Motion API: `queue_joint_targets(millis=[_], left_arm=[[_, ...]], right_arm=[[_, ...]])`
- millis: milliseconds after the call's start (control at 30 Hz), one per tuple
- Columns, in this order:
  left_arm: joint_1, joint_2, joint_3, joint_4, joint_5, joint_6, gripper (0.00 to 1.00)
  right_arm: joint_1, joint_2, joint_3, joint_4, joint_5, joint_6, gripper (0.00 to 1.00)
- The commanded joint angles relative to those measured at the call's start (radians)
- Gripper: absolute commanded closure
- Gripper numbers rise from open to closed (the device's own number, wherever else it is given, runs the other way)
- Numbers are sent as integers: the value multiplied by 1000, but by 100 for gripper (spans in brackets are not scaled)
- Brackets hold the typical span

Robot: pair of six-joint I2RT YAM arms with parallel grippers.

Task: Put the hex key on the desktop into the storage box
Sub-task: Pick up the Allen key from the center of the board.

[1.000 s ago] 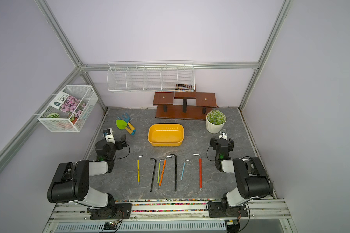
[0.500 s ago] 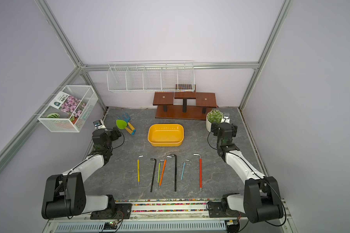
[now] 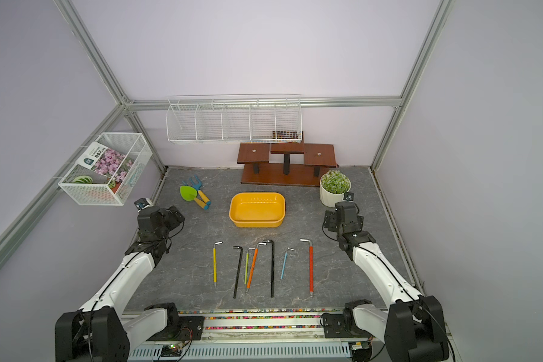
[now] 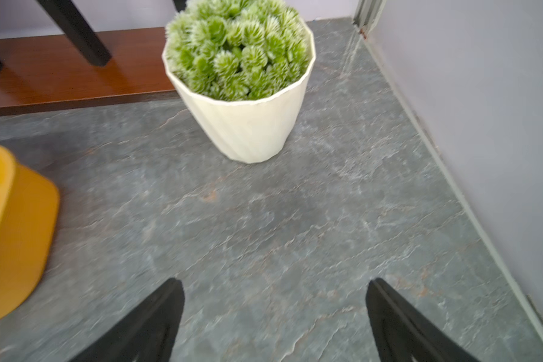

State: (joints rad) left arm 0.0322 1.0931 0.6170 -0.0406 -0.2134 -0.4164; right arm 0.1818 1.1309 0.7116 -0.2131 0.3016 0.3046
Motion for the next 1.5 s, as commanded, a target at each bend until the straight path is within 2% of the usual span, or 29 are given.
queue_joint_targets(millis=[0,267,400,467,633,800,900,1067,1233,1467], left_arm=[[-3,-26,44,-164,91,-70,3],[-44,-37,106,-311,223,-95,7],[-130,-29,146,-376,220,-117,6],[-161,-23,175,-403,234,-115,1],[-179,19,265,-507,282,-81,0],[-179,30,242,-454,371,-85,0],[-179,61,234,-446,380,-93,0],[-190,124,235,-449,420,-96,0],[-214,179,235,-441,456,-90,0],[-262,269,260,-450,521,-66,1]], right_arm=[[14,-42,-6,-125,-95,75,5],[77,-68,3,-220,-208,122,5],[129,-53,26,-286,-203,154,6],[164,-47,31,-301,-195,159,6],[229,-27,44,-356,-153,193,7],[293,-14,32,-369,-120,228,8],[310,2,29,-372,-119,252,8],[314,2,21,-380,-130,281,10],[329,-6,12,-343,-213,271,13],[339,81,14,-392,-199,305,18]])
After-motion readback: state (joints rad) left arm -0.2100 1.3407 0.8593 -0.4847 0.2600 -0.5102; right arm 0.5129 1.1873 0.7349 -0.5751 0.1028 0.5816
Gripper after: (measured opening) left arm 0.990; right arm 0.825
